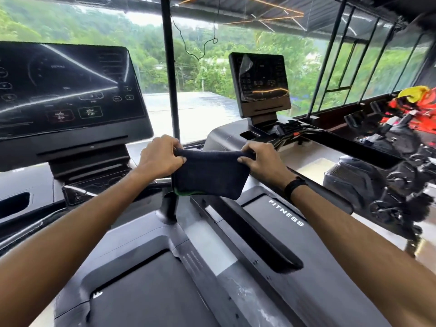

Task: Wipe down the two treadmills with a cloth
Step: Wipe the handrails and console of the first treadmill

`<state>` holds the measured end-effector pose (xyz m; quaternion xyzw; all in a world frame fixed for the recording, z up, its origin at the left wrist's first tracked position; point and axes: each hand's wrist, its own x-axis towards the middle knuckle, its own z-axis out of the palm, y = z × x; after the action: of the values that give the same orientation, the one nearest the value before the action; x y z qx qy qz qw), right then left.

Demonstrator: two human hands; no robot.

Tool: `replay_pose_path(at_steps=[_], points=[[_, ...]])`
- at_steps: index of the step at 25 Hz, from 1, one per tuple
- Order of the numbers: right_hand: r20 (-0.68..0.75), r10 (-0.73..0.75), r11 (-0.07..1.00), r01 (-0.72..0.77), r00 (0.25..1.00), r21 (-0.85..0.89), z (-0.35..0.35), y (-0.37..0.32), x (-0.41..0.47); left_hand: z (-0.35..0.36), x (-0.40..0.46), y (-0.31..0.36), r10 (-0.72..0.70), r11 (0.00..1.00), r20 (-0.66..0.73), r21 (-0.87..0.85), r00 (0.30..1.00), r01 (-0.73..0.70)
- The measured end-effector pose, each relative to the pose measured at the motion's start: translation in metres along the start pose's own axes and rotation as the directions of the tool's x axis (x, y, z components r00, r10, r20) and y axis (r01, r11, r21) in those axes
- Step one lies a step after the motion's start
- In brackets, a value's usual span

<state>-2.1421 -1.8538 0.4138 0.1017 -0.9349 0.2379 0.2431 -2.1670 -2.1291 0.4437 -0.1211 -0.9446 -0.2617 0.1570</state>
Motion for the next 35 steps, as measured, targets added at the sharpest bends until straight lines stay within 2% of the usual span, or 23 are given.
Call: replay_pose_path(at_steps=[6,10,15,21,26,30,35], points=[[0.05,0.176,0.982,-0.172,0.983,-0.078,-0.021,0.014,-0.092,0.049,-0.037,0.019,0.081,0.987,0.13,-0.147,0.988,-0.061],[0.091,0.3,0.926,-0.267,0.949,-0.266,-0.055,0.032,-0.165,0.104,-0.065,0.051,0.158,0.969,0.318,-0.231,0.935,-0.086],[-0.019,0.439,0.856,-0.424,0.899,-0.297,-0.11,0.075,-0.223,0.149,-0.091,0.127,0.268,0.948,0.436,-0.278,0.859,-0.155],[-0.06,0.491,0.83,-0.488,0.869,-0.271,-0.166,0.139,-0.271,0.183,-0.097,0.22,0.326,0.912,0.435,-0.379,0.839,-0.158],[-0.129,0.477,0.828,-0.494,0.869,-0.264,-0.227,0.208,-0.288,0.217,-0.089,0.308,0.344,0.885,0.374,-0.436,0.861,-0.163],[-0.142,0.446,0.858,-0.467,0.884,-0.214,-0.257,0.26,-0.286,0.244,-0.085,0.353,0.377,0.891,0.314,-0.379,0.871,-0.249],[-0.139,0.41,0.896,-0.426,0.901,-0.121,-0.243,0.312,-0.278,0.276,-0.069,0.366,0.36,0.918,0.351,-0.301,0.864,-0.26]])
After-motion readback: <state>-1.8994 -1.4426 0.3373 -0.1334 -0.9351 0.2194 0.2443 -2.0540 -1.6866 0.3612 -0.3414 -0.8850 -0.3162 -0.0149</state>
